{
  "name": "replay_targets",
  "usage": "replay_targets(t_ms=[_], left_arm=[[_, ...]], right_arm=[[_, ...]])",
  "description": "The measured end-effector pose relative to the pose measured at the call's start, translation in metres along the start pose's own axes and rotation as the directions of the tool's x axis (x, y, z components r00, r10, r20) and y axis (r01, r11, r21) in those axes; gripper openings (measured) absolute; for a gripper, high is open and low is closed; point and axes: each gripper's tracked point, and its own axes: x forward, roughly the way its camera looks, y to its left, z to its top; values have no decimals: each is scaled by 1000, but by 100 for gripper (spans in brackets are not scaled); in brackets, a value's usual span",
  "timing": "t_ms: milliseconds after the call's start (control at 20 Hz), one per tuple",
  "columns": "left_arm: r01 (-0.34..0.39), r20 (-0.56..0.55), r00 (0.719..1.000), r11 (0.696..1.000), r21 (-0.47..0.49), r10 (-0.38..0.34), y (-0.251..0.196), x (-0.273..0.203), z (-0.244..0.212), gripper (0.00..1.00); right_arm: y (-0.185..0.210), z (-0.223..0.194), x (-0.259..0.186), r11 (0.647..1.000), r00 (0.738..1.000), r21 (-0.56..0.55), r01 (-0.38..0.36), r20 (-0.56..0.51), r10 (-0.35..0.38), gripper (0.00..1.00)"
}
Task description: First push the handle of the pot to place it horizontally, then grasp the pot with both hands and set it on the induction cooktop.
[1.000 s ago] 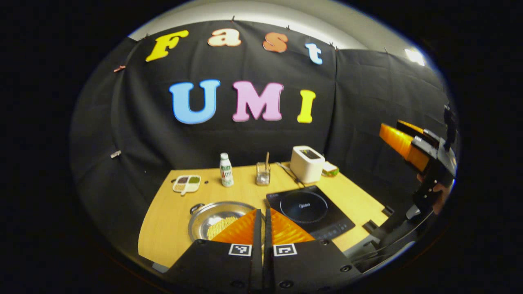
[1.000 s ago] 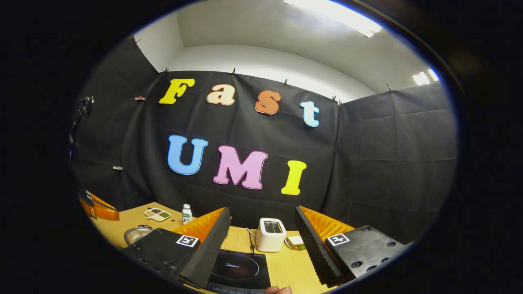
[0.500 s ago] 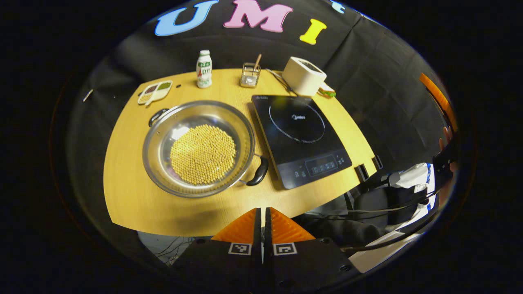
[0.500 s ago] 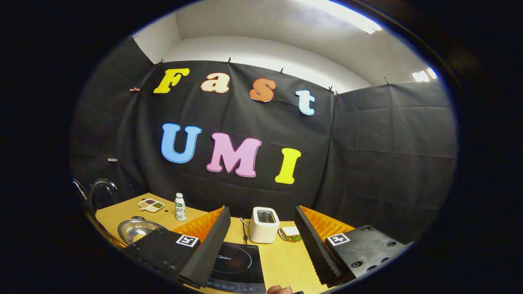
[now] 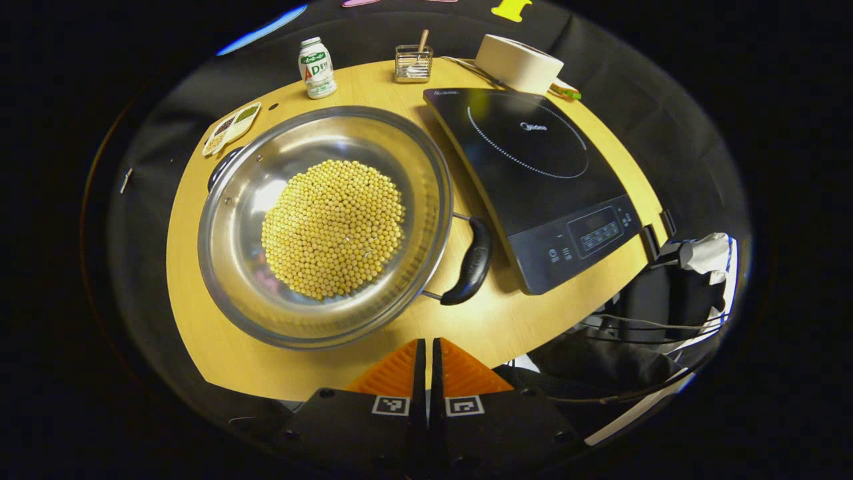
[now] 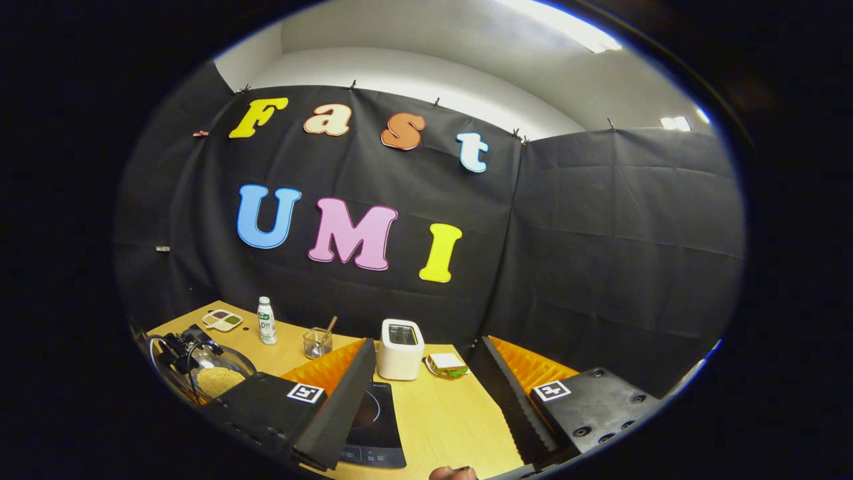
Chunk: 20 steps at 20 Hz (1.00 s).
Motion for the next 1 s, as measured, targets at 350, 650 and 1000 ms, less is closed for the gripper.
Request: replay_targets(t_ms=[350,650,1000], left_arm=[[-12,47,999,996,-93,16,-6,12,26,5],[-65,62,996,994,-89,71,-12,17,50,6],[-98,82,991,988,-123,108,-20,24,90,6]], right_arm=[[-31,-15,-6,998,998,28,52,-38,-51,98],[-51,-28,1,997,996,39,70,-60,-67,98],[-73,-39,14,995,994,55,84,-81,-79,98]])
